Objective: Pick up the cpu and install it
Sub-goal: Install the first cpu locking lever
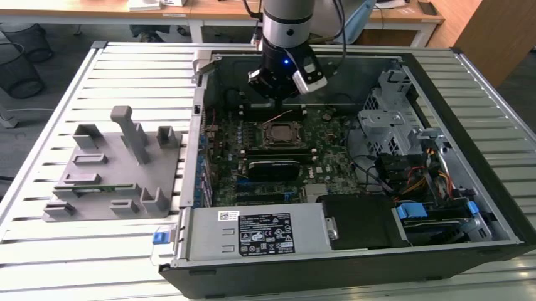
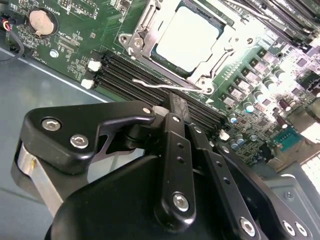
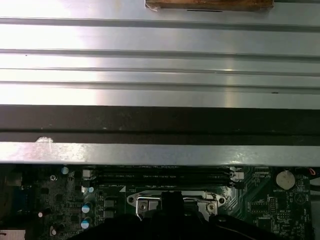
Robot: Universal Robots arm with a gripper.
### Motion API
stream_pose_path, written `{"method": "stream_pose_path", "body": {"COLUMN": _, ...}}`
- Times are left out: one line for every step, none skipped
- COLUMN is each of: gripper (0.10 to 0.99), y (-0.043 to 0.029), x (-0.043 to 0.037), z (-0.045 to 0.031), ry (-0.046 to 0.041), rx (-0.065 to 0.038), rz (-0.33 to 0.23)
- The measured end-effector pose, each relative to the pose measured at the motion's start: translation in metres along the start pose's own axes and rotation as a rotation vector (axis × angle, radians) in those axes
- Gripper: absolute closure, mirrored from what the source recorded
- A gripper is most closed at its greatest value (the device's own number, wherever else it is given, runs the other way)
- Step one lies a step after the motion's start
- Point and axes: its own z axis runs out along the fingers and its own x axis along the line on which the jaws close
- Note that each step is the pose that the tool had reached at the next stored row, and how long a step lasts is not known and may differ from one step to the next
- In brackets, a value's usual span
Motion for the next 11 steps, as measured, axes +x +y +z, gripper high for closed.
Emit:
{"method": "stream_pose_path", "body": {"gripper": 0.980, "y": -0.0001, "x": -0.0006, "z": 0.0005, "ry": -0.0001, "rx": 0.000, "rz": 0.000}}
{"method": "stream_pose_path", "body": {"gripper": 0.980, "y": -0.0001, "x": -0.0012, "z": 0.0010, "ry": 0.0000, "rx": 0.000, "rz": 0.000}}
{"method": "stream_pose_path", "body": {"gripper": 0.980, "y": -0.0002, "x": -0.0019, "z": 0.0015, "ry": 0.0000, "rx": 0.000, "rz": 0.000}}
{"method": "stream_pose_path", "body": {"gripper": 0.980, "y": -0.0002, "x": -0.0026, "z": 0.0020, "ry": 0.0000, "rx": 0.000, "rz": 0.000}}
{"method": "stream_pose_path", "body": {"gripper": 0.980, "y": -0.0003, "x": -0.0033, "z": 0.0024, "ry": 0.0000, "rx": 0.000, "rz": 0.000}}
{"method": "stream_pose_path", "body": {"gripper": 0.980, "y": -0.0003, "x": -0.0038, "z": 0.0028, "ry": 0.0001, "rx": 0.000, "rz": 0.000}}
{"method": "stream_pose_path", "body": {"gripper": 0.980, "y": -0.0003, "x": -0.0043, "z": 0.0031, "ry": 0.0000, "rx": 0.001, "rz": 0.000}}
{"method": "stream_pose_path", "body": {"gripper": 0.980, "y": -0.0003, "x": -0.0047, "z": 0.0035, "ry": 0.0000, "rx": 0.001, "rz": 0.000}}
{"method": "stream_pose_path", "body": {"gripper": 0.980, "y": -0.0003, "x": -0.0054, "z": 0.0039, "ry": 0.0000, "rx": 0.001, "rz": 0.000}}
{"method": "stream_pose_path", "body": {"gripper": 0.980, "y": -0.0002, "x": -0.0062, "z": 0.0045, "ry": 0.0000, "rx": 0.001, "rz": 0.000}}
{"method": "stream_pose_path", "body": {"gripper": 0.980, "y": -0.0001, "x": -0.0072, "z": 0.0053, "ry": 0.0001, "rx": 0.001, "rz": -0.001}}
